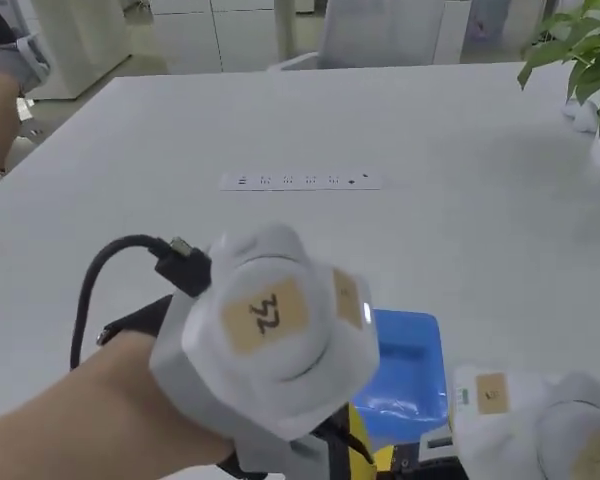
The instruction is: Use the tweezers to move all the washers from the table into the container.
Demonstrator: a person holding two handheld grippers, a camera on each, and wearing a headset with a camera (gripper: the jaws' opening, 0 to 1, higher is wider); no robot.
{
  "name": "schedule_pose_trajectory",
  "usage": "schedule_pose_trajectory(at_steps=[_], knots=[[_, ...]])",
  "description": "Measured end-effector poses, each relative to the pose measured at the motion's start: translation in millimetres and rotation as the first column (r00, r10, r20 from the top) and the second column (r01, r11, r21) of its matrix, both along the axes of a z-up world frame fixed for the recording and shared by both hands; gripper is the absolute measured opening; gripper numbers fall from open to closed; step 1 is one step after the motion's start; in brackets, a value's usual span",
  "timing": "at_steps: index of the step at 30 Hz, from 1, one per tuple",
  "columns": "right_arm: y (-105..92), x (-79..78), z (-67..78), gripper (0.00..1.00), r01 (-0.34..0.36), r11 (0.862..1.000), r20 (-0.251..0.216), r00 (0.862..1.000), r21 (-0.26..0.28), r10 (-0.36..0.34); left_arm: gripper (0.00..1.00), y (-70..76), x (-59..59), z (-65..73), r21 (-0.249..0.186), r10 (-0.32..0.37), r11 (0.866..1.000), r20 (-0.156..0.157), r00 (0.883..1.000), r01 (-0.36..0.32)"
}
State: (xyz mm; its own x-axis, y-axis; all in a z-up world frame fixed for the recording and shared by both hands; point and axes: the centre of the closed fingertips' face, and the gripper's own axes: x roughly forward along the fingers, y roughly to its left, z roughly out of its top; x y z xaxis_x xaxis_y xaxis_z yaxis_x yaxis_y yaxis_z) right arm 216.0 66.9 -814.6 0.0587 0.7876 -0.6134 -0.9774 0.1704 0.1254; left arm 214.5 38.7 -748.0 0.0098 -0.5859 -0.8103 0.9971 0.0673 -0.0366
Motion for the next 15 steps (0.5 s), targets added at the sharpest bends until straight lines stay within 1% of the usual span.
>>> schedule_pose_trajectory(at_steps=[2, 3, 6, 8, 11, 12, 13, 14, 15], knots=[[-0.2, 0.5, -0.2, 0.05, -0.004, 1.0, 0.007, 1.0, -0.005, 0.005, 0.0, -0.1, 2.1, -0.4, -0.002, 0.002, 1.0, 0.02, 1.0, -0.002], [-0.3, 1.2, -0.5, 0.04, -0.005, 1.0, 0.013, 1.0, -0.011, 0.005, 0.0, 0.2, 3.3, -0.3, -0.003, -0.004, 1.0, 0.039, 0.999, 0.004], [-2.0, 1.9, -0.9, 0.04, 0.013, 1.0, 0.002, 1.0, -0.021, -0.013, 0.0, 2.1, 4.5, -0.3, 0.002, -0.004, 1.0, 0.058, 0.998, 0.004], [-3.2, 2.3, -1.2, 0.03, 0.02, 1.0, 0.0, 1.0, -0.02, -0.02, 0.0, 3.5, 5.2, 2.1, -0.009, 0.004, 1.0, 0.07, 0.998, -0.003], [-6.5, 3.4, -1.5, 0.03, 0.038, 0.999, 0.003, 0.999, -0.018, -0.038, 0.0, 5.4, 10.1, 8.7, -0.057, 0.054, 0.997, 0.1, 0.994, -0.048], [-6.9, 3.7, -1.5, 0.03, 0.043, 0.999, 0.001, 0.999, -0.017, -0.043, 0.0, 6.6, 12.8, 12.3, -0.095, 0.102, 0.991, 0.104, 0.989, -0.092], [-7.4, 4.5, -1.5, 0.03, 0.058, 0.998, -0.008, 0.998, -0.013, -0.058, 0.0, 7.3, 14.4, 15.2, -0.124, 0.129, 0.986, 0.109, 0.986, -0.116], [-7.7, 4.8, -1.5, 0.03, 0.064, 0.998, -0.011, 0.998, -0.009, -0.065, 0.0, 9.2, 16.2, 19.4, -0.169, 0.178, 0.973, 0.107, 0.978, -0.158], [-7.4, 5.3, -1.4, 0.03, 0.075, 0.997, -0.018, 0.997, -0.004, -0.075, 0.0, 10.8, 16.7, 22.1, -0.2, 0.211, 0.962, 0.099, 0.972, -0.188]])
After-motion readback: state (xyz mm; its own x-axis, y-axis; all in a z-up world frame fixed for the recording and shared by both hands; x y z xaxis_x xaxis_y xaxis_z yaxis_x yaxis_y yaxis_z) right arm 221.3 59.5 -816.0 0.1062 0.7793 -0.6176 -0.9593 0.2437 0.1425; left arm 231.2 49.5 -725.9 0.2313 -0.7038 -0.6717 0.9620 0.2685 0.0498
